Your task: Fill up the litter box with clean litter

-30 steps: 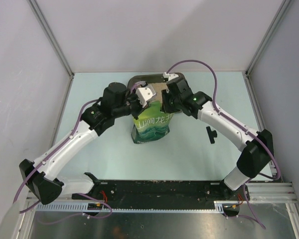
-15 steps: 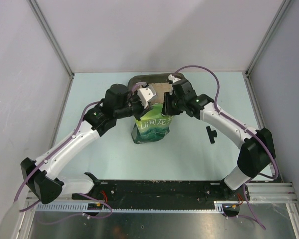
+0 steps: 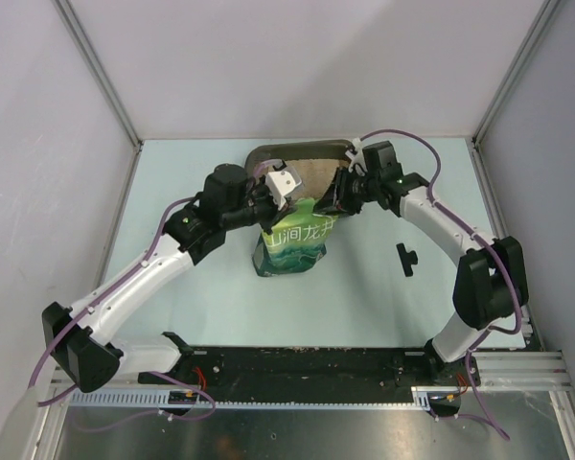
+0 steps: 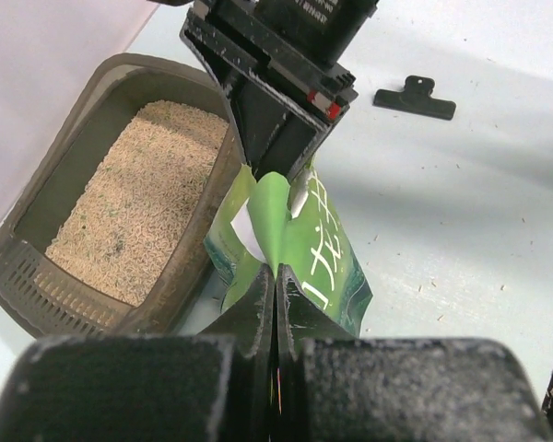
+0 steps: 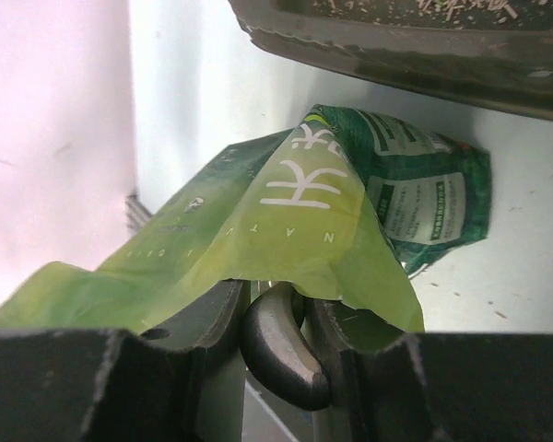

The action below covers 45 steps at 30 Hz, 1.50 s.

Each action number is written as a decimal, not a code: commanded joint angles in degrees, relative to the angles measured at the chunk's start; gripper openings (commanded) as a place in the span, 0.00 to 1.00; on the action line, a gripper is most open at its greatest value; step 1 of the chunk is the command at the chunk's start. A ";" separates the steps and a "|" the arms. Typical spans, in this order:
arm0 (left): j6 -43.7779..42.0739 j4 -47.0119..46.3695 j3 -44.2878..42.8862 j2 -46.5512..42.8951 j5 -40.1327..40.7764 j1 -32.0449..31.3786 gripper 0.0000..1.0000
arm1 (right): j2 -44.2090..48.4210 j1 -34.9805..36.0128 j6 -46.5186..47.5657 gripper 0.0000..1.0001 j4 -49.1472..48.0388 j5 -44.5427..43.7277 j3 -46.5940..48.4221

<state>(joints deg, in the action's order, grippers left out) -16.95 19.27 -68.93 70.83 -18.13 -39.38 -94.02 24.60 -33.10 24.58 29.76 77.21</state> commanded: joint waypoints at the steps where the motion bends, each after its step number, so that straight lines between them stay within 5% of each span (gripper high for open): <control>1: -0.10 -1.70 -1.82 -2.10 1.08 -0.26 0.00 | -1.87 -3.59 -10.91 0.00 -6.02 7.85 2.33; 19: -10.47 6.66 -6.66 -0.96 7.23 -0.18 0.00 | -1.17 -14.40 -26.75 0.00 -30.55 28.68 -6.72; 45: -12.05 6.75 -7.98 -2.19 7.50 -0.44 0.00 | 7.36 -22.58 -14.55 0.00 -15.36 29.32 -4.28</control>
<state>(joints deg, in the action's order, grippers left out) -27.07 26.37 -72.90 71.35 -12.40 -40.23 -91.70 5.13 -51.27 6.76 60.20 69.23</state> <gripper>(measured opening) 0.004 0.303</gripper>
